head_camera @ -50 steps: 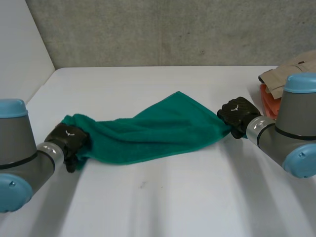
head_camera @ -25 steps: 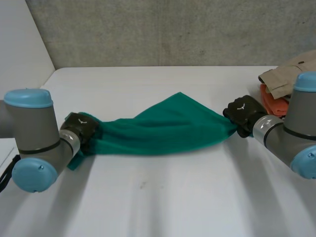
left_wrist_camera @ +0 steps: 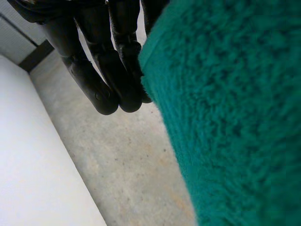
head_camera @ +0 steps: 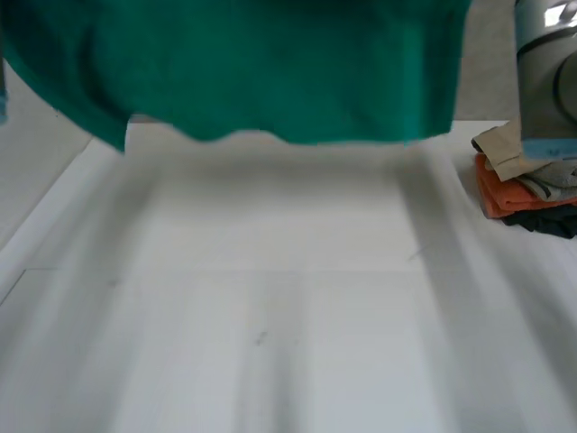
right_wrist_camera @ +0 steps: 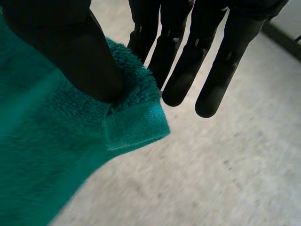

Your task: Fold the laundry.

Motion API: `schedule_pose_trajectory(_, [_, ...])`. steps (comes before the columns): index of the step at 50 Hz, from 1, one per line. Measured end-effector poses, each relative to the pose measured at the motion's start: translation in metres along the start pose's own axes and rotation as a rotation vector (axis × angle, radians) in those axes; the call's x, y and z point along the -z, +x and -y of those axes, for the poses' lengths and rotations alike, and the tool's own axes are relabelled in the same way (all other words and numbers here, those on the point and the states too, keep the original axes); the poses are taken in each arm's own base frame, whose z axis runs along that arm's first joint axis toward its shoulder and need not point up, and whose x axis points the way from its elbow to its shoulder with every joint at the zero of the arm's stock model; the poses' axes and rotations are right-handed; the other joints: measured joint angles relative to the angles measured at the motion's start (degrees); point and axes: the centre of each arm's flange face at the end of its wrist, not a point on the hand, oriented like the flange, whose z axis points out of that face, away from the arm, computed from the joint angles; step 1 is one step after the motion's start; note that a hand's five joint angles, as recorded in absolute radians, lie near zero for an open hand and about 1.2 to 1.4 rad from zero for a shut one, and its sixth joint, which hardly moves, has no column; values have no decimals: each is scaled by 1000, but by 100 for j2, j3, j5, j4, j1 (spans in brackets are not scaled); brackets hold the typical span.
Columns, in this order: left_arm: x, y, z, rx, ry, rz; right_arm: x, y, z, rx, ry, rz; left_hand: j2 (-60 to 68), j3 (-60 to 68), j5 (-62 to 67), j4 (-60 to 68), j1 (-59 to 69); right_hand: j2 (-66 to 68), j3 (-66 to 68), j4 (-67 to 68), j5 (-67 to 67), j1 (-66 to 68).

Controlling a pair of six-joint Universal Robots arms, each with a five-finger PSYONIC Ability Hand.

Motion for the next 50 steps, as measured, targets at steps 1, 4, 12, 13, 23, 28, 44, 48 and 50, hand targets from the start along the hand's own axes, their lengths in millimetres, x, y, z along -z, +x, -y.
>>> schedule_pose_trajectory(1, [1,-1,0,19,-12,-2,-1,2,2,-5,6,-1,0,0,0,0,0,0,0,0,0,0])
schedule_pose_trajectory(4, [12,1,-11,62,-98,-28,4,1,0,-13,-27,29,0,0,0,0,0,0,0,1,0,0])
schedule_pose_trajectory(12, [88,31,-76,99,-467,-188,59,-19,-39,-14,-328,228,5,7,0,16,0,0,0,1,0,0])
schedule_pose_trajectory(13, [102,36,-86,95,-513,-215,70,-21,-45,-10,-377,260,5,10,0,18,0,0,0,2,0,0])
schedule_pose_trajectory(23, [224,71,-188,10,-864,-442,169,-39,-96,47,-711,503,11,12,0,20,0,0,0,3,0,7])
schedule_pose_trajectory(28, [252,70,-219,-93,-949,-529,197,-39,-120,93,-812,564,-1400,-1334,-1168,-1351,-1223,0,0,3,0,0])
schedule_pose_trajectory(44, [237,52,-220,-114,-982,-402,196,-31,-124,73,-857,543,-3072,-3001,-2954,-3061,-2726,0,0,3,0,0])
schedule_pose_trajectory(48, [240,47,-223,-137,-1002,-396,195,-28,-125,77,-859,535,-3072,-3001,-2957,-3061,-2726,0,0,3,0,0])
schedule_pose_trajectory(50, [242,46,-223,-150,-1012,-402,194,-27,-125,79,-862,531,-3072,-3001,-2971,-3061,-2726,0,0,3,0,0])
